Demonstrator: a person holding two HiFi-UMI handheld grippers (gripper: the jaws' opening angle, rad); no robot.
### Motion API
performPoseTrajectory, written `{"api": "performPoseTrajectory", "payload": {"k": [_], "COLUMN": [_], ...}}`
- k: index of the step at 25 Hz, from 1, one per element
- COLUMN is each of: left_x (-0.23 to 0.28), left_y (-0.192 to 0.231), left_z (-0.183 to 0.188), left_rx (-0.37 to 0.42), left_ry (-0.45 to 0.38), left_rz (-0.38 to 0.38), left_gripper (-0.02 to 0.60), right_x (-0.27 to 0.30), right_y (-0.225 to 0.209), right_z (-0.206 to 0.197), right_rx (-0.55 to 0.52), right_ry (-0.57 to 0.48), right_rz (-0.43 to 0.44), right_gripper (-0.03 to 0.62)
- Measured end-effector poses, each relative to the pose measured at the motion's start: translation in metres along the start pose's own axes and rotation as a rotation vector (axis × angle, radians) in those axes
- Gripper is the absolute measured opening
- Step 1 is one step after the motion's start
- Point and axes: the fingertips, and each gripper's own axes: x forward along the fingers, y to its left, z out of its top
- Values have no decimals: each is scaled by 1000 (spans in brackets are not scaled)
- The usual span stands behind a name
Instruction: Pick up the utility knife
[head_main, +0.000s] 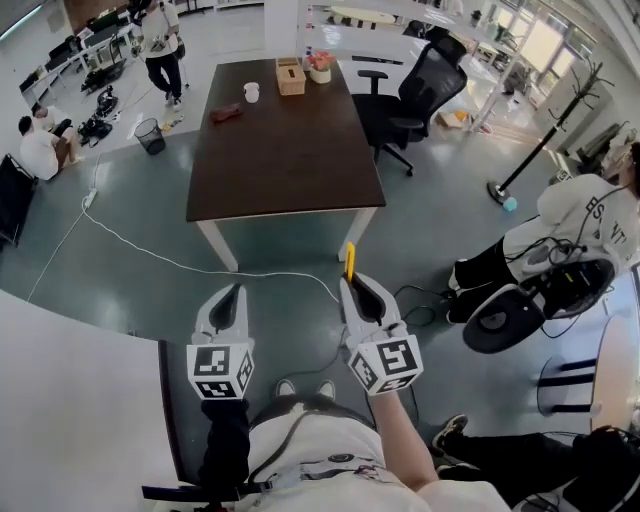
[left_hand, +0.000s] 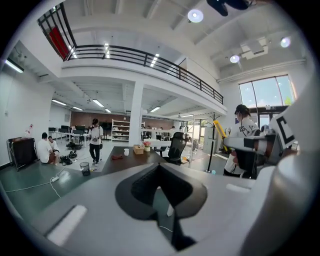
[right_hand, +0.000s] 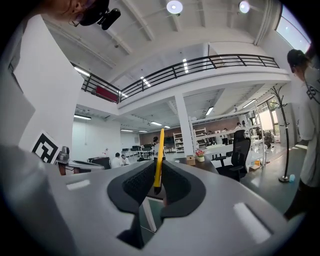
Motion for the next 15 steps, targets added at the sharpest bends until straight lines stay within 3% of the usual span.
{"api": "performPoseTrajectory", "payload": {"k": [15], "left_x": [19], "left_y": [-20], "left_z": [42], "left_rx": [46], "left_ry": [-123], "left_rz": [25], "left_gripper": [-2], "right_x": [3], "right_y": [-20], "right_z": [23], "right_rx": [-43], "right_ry": [-63], "right_rz": [22], "right_gripper": [46]}}
